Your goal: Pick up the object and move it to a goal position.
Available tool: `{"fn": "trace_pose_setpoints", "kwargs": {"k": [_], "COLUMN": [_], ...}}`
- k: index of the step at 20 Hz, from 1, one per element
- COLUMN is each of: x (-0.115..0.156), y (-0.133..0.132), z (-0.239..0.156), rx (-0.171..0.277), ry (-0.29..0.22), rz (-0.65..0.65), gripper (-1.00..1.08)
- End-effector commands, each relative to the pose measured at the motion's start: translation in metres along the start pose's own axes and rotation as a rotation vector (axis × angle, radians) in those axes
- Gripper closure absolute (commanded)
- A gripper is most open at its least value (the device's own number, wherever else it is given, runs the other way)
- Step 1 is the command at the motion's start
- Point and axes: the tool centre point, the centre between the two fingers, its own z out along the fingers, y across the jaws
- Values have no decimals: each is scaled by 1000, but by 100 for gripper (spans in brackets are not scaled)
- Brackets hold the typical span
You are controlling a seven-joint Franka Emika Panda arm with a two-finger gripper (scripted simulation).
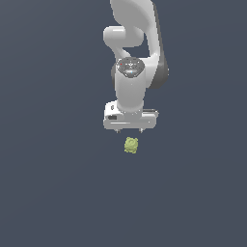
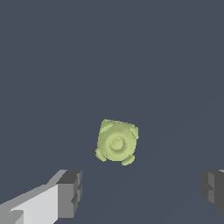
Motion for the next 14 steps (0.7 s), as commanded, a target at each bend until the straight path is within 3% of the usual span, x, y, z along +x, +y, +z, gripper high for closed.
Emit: {"fn": "trace_pose_setpoints", "kwargs": {"k": [1, 14], "x": [0, 9], "y": [0, 12], "z": [0, -3], "rx": [0, 6], "ry": [0, 24], "rz": [0, 62], "gripper": [-92, -92]}}
